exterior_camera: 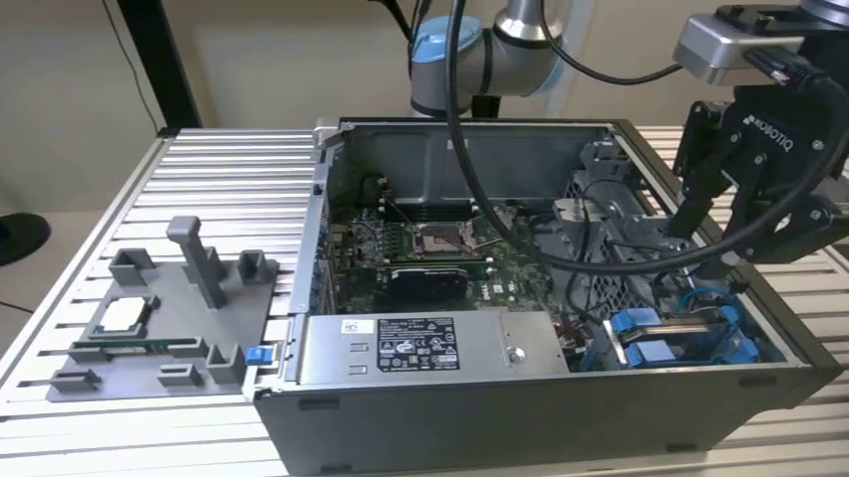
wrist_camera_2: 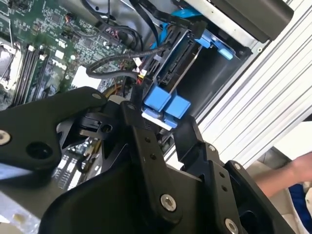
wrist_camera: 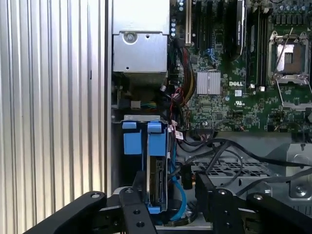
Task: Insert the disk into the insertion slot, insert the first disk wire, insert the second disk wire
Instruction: 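Insert the first disk wire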
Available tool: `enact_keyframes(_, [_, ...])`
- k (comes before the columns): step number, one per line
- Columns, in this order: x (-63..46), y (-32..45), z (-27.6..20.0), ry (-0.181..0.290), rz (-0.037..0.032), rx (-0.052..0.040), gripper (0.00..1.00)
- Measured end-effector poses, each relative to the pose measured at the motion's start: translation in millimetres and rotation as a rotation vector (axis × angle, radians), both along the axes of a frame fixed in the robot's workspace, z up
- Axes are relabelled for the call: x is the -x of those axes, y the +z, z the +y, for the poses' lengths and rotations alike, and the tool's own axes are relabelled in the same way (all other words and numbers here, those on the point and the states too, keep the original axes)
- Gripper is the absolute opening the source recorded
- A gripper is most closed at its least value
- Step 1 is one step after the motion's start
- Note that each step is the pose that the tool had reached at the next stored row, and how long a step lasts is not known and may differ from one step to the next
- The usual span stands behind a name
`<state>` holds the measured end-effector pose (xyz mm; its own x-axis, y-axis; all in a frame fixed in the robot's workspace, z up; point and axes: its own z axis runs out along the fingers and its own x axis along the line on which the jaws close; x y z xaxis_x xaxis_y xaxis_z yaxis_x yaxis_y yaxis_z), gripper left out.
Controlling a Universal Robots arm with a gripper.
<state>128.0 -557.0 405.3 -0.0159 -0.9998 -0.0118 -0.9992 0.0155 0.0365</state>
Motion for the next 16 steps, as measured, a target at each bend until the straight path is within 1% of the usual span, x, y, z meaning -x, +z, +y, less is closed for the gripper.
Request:
enact_keyframes(1, [0.6, -1.9, 0.5, 0.006, -0.0029, -0.0002, 1.00])
enact_keyframes(4, [2.7, -7.4, 1.5, 0.026, -0.0157, -0.0032, 1.00])
enact_keyframes(7, [5.6, -12.7, 2.9, 0.041, -0.0244, -0.0045, 1.00])
enact_keyframes(8, [6.3, -14.2, 3.8, 0.044, -0.0257, -0.0045, 1.00])
enact_keyframes(11, [6.4, -14.6, 5.4, 0.048, -0.0259, -0.0045, 1.00])
enact_keyframes(13, [6.4, -15.2, 7.8, 0.052, -0.0267, -0.0046, 1.00])
enact_keyframes(16, [6.7, -16.2, 10.6, 0.060, -0.0313, -0.0049, 1.00])
